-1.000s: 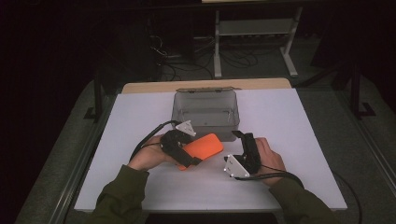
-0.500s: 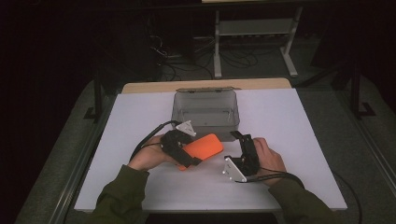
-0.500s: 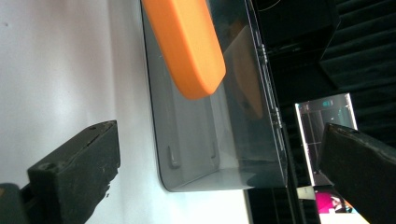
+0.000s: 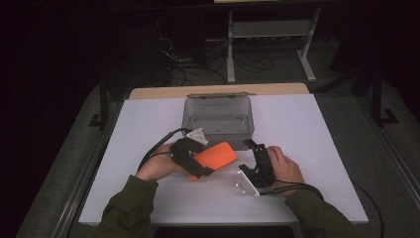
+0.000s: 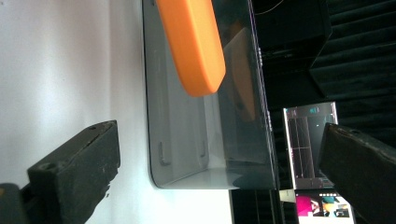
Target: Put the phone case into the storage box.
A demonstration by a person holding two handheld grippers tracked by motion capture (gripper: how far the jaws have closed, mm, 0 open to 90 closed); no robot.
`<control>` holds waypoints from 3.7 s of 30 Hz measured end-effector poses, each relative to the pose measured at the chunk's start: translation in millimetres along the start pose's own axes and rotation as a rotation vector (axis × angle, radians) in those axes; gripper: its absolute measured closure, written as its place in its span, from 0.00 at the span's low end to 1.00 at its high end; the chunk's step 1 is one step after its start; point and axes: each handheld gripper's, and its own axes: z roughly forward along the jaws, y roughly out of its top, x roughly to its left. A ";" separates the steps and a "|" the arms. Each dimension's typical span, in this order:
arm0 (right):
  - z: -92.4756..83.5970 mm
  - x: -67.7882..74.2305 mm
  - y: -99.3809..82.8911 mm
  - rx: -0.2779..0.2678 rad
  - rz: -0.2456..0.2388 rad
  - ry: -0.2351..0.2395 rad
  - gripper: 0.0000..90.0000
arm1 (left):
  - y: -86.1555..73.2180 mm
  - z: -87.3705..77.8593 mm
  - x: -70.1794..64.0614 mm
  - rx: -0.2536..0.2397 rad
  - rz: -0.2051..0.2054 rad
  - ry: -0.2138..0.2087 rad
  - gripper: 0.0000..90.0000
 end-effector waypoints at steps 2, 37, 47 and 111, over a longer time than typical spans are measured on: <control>-0.2 0.3 0.5 0.002 -0.008 0.000 0.00 | 0.0 0.1 0.0 0.000 0.000 0.000 0.17; 8.2 6.4 30.6 -0.040 -0.036 -0.018 0.00 | 0.7 1.4 -0.3 0.009 -0.012 0.001 0.17; 11.5 7.6 41.6 -0.058 -0.068 -0.024 0.00 | 0.5 0.7 0.5 0.006 -0.020 0.005 0.17; 16.0 21.1 63.7 -0.074 -0.226 -0.091 0.43 | 0.7 -1.2 0.7 0.003 -0.031 0.014 0.17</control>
